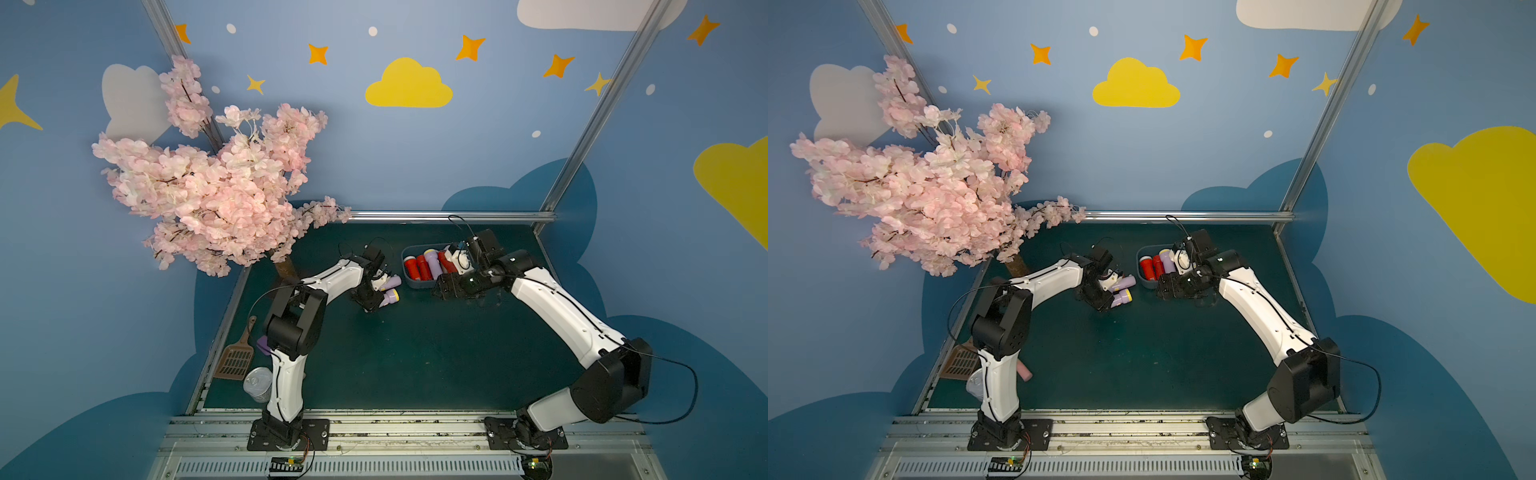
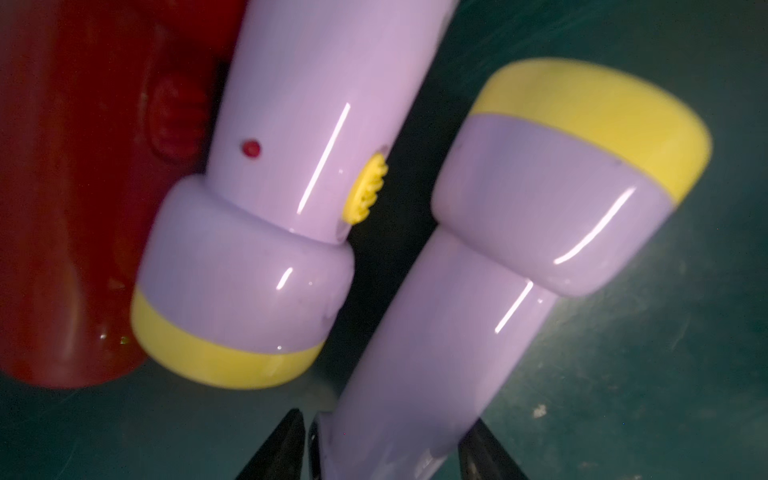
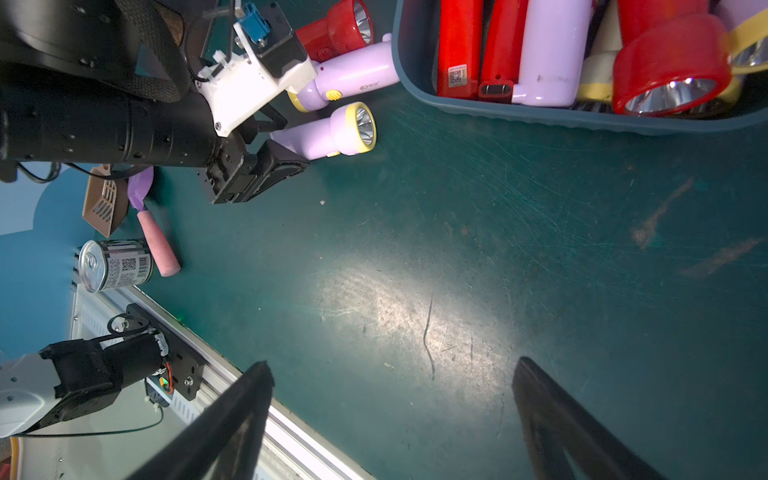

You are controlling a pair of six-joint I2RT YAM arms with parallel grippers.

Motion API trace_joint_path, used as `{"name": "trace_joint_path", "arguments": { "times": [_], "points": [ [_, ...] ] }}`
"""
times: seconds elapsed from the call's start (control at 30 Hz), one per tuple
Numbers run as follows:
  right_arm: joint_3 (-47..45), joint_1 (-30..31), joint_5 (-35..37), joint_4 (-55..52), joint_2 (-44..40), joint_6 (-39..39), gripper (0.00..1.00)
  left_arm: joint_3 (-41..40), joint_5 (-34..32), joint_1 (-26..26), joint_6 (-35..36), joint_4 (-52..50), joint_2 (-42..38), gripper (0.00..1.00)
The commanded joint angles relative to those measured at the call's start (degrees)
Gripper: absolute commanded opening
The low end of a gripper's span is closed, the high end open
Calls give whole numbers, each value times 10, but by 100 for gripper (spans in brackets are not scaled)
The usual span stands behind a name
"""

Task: Put the flashlights into the storage boxes
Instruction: Pick up the flashlight from the center of the board.

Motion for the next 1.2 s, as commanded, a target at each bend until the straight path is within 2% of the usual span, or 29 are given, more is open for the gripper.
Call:
{"name": "trace_joint_path", "arguments": {
  "times": [0.0,0.33,0.47,0.93,1.0,1.1,1.13,1.17],
  "points": [
    [14,-7,-14,-14,11,-11,90,4,5,-2,-1,-11,21,59],
    [10,-20,-32,-11,17,-13,90,24,-8,-22,13,-21,44,61],
    [6,-24,-39,-5,17,-10,90,23,-15,-23,21,-17,41,65],
    [-2,-31,-53,-1,16,-4,90,39,-11,-33,41,-19,50,66],
    [-4,-33,-53,-1,12,-3,90,40,-6,-35,42,-21,52,61],
    [-7,-35,-52,-1,8,-2,90,39,-4,-37,41,-25,54,39],
    [-9,-35,-52,-1,6,-2,90,38,-4,-37,40,-26,53,33],
    [-9,-36,-52,-1,5,-1,90,36,-3,-37,39,-26,52,32]
  ]
}}
